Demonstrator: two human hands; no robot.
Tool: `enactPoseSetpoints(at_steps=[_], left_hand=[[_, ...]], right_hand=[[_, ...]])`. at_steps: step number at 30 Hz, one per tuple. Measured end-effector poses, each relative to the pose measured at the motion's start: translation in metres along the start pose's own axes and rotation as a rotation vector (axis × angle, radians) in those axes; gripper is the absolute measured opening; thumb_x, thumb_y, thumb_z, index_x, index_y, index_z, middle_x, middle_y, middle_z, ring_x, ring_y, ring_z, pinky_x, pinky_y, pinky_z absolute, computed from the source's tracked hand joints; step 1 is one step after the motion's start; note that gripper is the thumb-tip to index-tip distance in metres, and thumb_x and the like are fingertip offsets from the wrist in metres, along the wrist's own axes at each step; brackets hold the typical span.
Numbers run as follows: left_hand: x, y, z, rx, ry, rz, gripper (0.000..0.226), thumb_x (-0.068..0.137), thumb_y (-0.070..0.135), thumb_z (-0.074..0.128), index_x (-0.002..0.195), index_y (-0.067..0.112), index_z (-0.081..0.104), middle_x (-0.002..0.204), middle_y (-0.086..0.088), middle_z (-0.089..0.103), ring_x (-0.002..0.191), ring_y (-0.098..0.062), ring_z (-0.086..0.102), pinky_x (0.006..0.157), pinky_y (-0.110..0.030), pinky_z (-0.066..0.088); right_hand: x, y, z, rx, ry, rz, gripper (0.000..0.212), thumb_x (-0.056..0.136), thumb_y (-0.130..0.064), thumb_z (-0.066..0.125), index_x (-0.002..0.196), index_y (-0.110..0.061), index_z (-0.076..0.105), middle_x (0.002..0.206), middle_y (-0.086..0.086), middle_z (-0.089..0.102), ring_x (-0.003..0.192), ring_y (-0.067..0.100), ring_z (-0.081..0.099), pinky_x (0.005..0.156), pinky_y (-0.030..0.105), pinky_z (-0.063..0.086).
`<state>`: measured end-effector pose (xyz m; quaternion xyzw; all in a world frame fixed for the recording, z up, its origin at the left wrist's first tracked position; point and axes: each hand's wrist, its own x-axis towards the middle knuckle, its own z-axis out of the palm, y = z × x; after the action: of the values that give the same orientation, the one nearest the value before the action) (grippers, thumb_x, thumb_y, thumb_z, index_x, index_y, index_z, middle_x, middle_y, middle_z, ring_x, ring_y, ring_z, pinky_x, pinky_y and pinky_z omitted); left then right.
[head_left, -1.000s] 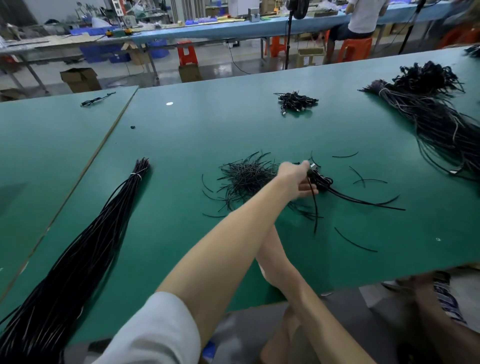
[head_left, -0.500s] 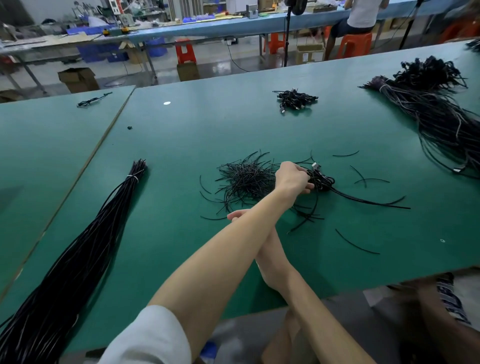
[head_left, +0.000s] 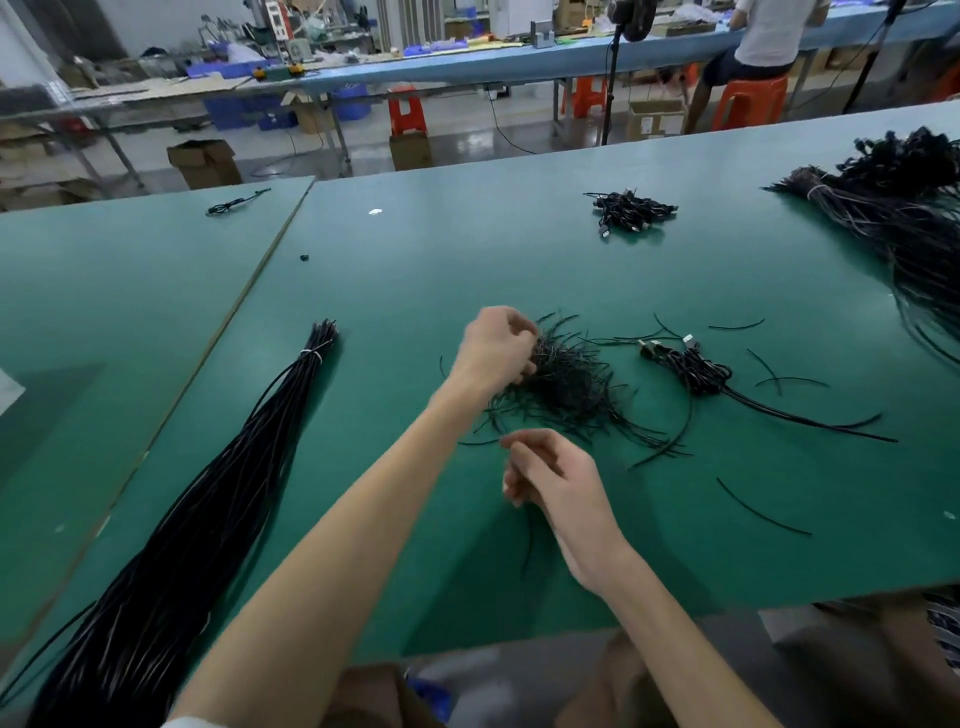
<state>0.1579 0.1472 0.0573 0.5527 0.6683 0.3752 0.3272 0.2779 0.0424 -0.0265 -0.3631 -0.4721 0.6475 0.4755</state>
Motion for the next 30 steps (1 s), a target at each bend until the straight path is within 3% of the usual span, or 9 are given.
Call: enactPoseSetpoints(at_steps=[3, 6, 10, 19, 26, 30], left_hand=[[-0.009, -0.042, -0.063, 0.568, 0.205, -0.092, 0.014, 0.098, 0.011, 0.052, 0.104, 0.007, 0.063, 0.112, -0.015, 0.069, 0.096, -0.036, 0.069, 0.080, -0.040, 0.054], [-0.025, -0.087, -0.106, 0.882, 0.298, -0.268, 0.033, 0.098, 0.008, 0.053, 0.129, -0.002, 0.049, 0.135, -0.023, 0.051, 0.121, -0.040, 0.057, 0.093, -0.048, 0.049], [-0.041, -0.133, -0.127, 0.965, 0.333, -0.382, 0.047, 0.096, 0.001, 0.055, 0.138, -0.006, 0.036, 0.139, -0.024, 0.042, 0.129, -0.038, 0.046, 0.097, -0.048, 0.048], [-0.035, -0.148, -0.133, 1.096, 0.331, -0.345, 0.056, 0.083, -0.009, 0.067, 0.131, -0.003, 0.039, 0.129, -0.020, 0.044, 0.114, -0.033, 0.052, 0.081, -0.040, 0.052], [-0.029, -0.136, -0.135, 1.327, 0.226, -0.342, 0.046, 0.090, 0.003, 0.066, 0.128, -0.007, 0.043, 0.122, -0.019, 0.053, 0.108, -0.030, 0.063, 0.077, -0.034, 0.057], [-0.025, -0.131, -0.140, 1.303, 0.197, -0.331, 0.044, 0.088, 0.000, 0.065, 0.129, -0.008, 0.049, 0.120, -0.019, 0.058, 0.107, -0.031, 0.065, 0.077, -0.034, 0.056]], right_hand=[[0.000, 0.003, -0.002, -0.037, -0.037, -0.030, 0.013, 0.105, -0.006, 0.053, 0.108, -0.003, 0.066, 0.074, 0.005, 0.064, 0.069, 0.019, 0.061, 0.060, 0.026, 0.049], [-0.001, 0.003, -0.003, -0.049, -0.048, -0.036, 0.013, 0.105, -0.007, 0.054, 0.107, -0.004, 0.066, 0.076, 0.006, 0.065, 0.070, 0.020, 0.062, 0.062, 0.026, 0.051], [-0.001, 0.004, -0.004, -0.077, -0.052, -0.049, 0.013, 0.104, -0.007, 0.055, 0.106, -0.006, 0.068, 0.077, 0.006, 0.066, 0.070, 0.019, 0.062, 0.062, 0.024, 0.051], [-0.002, 0.006, -0.006, -0.078, -0.031, -0.051, 0.013, 0.104, -0.006, 0.055, 0.106, -0.005, 0.068, 0.075, 0.007, 0.065, 0.069, 0.019, 0.061, 0.060, 0.026, 0.050], [-0.002, 0.007, -0.007, -0.094, -0.032, -0.050, 0.013, 0.104, -0.006, 0.056, 0.106, -0.007, 0.069, 0.076, 0.006, 0.065, 0.070, 0.020, 0.062, 0.061, 0.027, 0.051], [0.000, 0.007, -0.007, -0.083, -0.028, -0.044, 0.014, 0.104, -0.006, 0.055, 0.106, -0.007, 0.069, 0.076, 0.007, 0.065, 0.070, 0.020, 0.062, 0.062, 0.026, 0.051]])
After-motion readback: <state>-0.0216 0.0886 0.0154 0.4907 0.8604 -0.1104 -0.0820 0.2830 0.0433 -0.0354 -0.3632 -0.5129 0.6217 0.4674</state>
